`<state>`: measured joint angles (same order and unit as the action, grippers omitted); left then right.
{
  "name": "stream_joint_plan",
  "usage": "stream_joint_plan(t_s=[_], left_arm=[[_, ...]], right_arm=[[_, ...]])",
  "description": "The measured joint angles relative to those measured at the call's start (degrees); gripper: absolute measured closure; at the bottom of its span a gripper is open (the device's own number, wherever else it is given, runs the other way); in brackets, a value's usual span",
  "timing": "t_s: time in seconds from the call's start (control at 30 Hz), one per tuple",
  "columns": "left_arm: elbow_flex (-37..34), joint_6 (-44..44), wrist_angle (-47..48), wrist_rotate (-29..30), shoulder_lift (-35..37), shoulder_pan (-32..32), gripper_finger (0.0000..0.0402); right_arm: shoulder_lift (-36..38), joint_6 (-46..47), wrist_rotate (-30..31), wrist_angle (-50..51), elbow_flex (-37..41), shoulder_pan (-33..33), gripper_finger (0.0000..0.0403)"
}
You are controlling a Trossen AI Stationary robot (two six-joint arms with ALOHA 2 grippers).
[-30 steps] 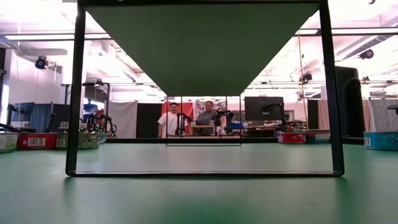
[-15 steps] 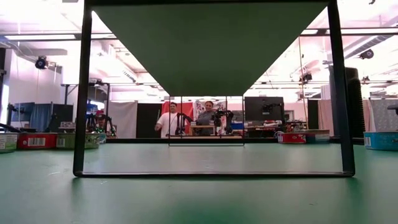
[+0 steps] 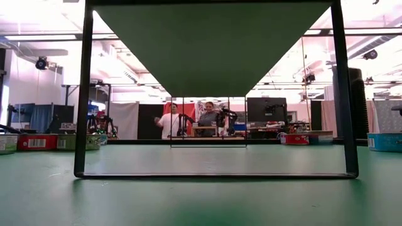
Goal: Stack canned seafood by type on shelf
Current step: Put the green tuna can on the shelf
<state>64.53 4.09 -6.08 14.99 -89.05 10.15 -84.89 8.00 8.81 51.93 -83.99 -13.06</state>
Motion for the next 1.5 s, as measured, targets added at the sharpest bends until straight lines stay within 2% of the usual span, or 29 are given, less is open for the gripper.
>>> stream_joint_plan(t_s=[0.13, 0.27, 0.37, 0.6, 0.73, 0.83, 0.9, 0.97, 1.1, 1.5], left_arm=[[-4.0, 0.2, -5.0, 5.3, 3.7, 3.8, 0.0401], [-11.4, -0.9, -7.4, 14.1, 9.1, 8.5, 0.0401], [-16.5, -3.1, -9.4, 18.6, 14.1, 11.3, 0.0401], [-23.7, -6.6, -11.4, 19.1, 21.1, 14.2, 0.0401], [-25.9, -7.6, -11.4, 19.0, 23.6, 15.4, 0.0401], [-27.2, -7.8, -11.5, 19.0, 25.6, 16.1, 0.0401], [-27.9, -7.8, -11.6, 19.0, 26.7, 16.1, 0.0401], [-28.5, -7.7, -11.5, 19.1, 27.6, 16.1, 0.0401], [-28.7, -7.6, -11.6, 19.1, 28.0, 16.1, 0.0401], [-28.7, -7.7, -10.9, 19.3, 27.2, 16.1, 0.0402]], right_arm=[[-0.7, -2.1, 1.5, -5.6, 1.0, -0.2, 0.0249], [-0.6, -5.8, 1.8, -15.9, 1.5, 0.4, 0.0335], [-0.5, -5.6, 1.7, -19.1, 1.4, 1.4, 0.0383], [-4.7, -1.6, -0.2, -15.9, 1.5, 4.3, 0.0393], [-6.0, -2.0, -2.8, -10.1, 1.1, 5.6, 0.0394], [-5.5, -4.5, -2.6, -3.6, 0.9, 6.7, 0.0394], [-5.0, -7.2, -0.6, -0.2, 0.9, 7.6, 0.0394], [-4.5, -10.6, 4.0, 1.8, 1.0, 8.6, 0.0394], [-4.6, -18.9, 10.3, 0.8, 1.2, 11.3, 0.0394], [-6.1, -33.1, 10.7, -6.1, 1.3, 18.0, 0.0394]])
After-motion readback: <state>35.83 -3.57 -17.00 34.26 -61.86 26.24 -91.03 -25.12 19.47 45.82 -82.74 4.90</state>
